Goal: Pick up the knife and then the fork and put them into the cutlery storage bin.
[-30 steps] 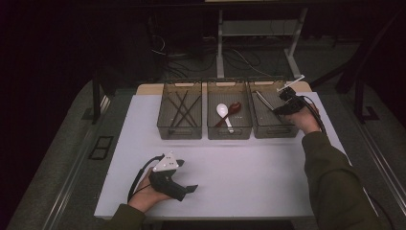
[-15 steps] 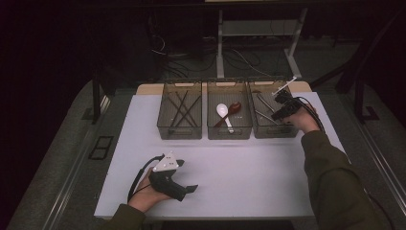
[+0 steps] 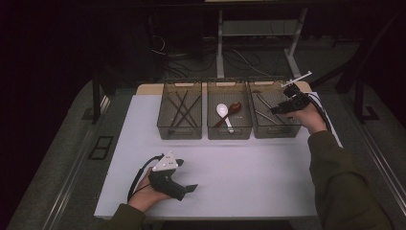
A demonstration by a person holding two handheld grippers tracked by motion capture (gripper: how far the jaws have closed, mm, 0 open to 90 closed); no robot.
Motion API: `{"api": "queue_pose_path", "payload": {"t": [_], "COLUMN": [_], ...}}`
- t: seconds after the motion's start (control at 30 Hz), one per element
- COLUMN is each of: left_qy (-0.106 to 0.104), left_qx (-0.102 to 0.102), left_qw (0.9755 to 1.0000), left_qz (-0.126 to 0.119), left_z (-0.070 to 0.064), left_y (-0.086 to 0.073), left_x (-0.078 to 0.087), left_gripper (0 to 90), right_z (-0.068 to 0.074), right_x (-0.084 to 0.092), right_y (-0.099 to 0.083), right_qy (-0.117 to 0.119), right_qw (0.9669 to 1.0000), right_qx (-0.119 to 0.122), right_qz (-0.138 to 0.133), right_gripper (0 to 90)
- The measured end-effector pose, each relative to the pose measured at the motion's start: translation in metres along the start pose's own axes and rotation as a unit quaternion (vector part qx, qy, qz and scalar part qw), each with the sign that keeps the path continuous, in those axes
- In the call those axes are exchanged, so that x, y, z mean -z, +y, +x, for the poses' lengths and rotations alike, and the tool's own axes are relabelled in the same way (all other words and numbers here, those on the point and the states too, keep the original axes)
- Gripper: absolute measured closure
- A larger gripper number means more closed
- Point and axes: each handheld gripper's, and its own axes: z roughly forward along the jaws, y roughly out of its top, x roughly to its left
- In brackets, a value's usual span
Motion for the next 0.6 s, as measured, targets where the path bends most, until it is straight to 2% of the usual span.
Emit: {"api": "queue_pose_path", "payload": {"t": [0.33, 0.6], "left_qy": [0.006, 0.008], "left_qx": [0.006, 0.011], "left_qw": [0.9999, 0.9999], "left_qz": [-0.006, -0.009], "left_z": [0.003, 0.005], "left_y": [0.001, 0.0], "left_x": [0.001, 0.002], "left_gripper": [0.0, 0.0], "right_z": [0.004, 0.01], "right_x": [0.021, 0.033], "right_y": [-0.009, -0.025], "right_qy": [0.026, 0.026], "right_qw": [0.9979, 0.9949], "right_qx": [-0.005, -0.007], "right_qz": [-0.059, -0.097], "right_gripper": [40.6, 37.1]}}
